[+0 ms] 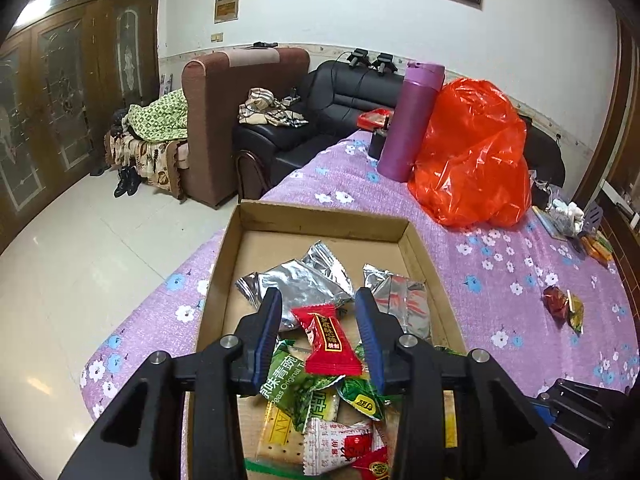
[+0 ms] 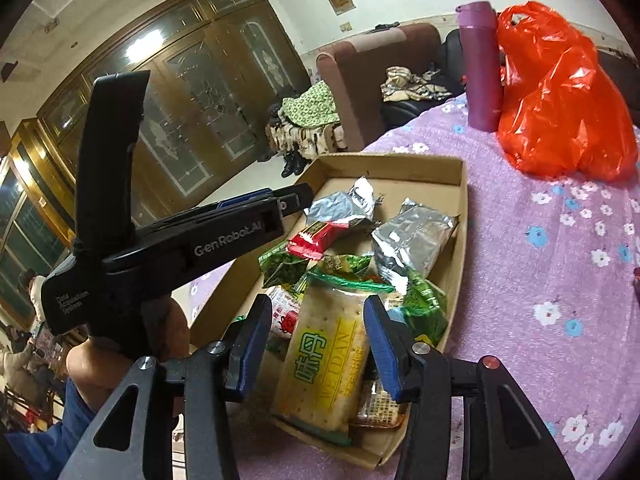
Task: Organize snacks
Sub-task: 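Open both grippers to drop the cracker pack and candy into the tray, then grasp the yellow-green packet with the right gripper while the left grasps the red chip bag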
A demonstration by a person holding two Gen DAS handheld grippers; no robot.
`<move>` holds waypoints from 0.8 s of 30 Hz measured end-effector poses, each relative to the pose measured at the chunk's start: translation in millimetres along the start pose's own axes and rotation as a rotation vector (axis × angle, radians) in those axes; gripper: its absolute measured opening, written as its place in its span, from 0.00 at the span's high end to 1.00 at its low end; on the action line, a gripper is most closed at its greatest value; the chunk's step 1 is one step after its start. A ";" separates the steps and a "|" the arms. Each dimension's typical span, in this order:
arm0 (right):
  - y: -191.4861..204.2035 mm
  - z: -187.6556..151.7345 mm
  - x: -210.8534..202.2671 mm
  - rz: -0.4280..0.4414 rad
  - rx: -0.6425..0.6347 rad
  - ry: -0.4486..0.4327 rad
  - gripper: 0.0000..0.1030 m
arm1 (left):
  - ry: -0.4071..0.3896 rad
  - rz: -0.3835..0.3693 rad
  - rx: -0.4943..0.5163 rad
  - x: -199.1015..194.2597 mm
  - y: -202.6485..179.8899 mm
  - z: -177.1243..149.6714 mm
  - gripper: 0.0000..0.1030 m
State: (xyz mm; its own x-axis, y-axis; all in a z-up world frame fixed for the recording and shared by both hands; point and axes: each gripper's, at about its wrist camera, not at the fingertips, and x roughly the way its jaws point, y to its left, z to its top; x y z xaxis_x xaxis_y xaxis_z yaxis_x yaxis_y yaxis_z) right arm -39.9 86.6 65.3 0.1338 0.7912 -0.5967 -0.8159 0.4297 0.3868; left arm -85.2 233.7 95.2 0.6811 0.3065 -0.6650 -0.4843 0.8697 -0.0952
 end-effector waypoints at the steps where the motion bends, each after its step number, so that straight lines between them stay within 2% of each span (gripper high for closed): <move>1: -0.1 -0.1 -2.1 0.003 0.002 -0.003 0.49 | -0.003 0.000 0.002 -1.2 -0.9 0.0 0.64; 13: -22.2 0.3 -40.1 0.013 0.061 -0.072 0.49 | -0.029 -0.031 0.024 -20.0 -22.7 1.7 0.64; 19: -53.1 -6.7 -63.3 0.010 0.144 -0.101 0.49 | -0.033 -0.074 0.066 -28.8 -52.3 1.3 0.64; 24: -85.0 -15.8 -91.6 -0.024 0.203 -0.140 0.49 | -0.023 -0.131 0.097 -34.6 -82.8 0.5 0.64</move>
State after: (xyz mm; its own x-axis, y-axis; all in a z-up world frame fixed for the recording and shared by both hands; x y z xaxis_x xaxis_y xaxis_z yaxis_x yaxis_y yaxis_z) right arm 8.3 -29.3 75.9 0.2401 0.8262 -0.5097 -0.6834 0.5167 0.5157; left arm -68.3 151.3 126.5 0.7476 0.1959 -0.6346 -0.3364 0.9356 -0.1074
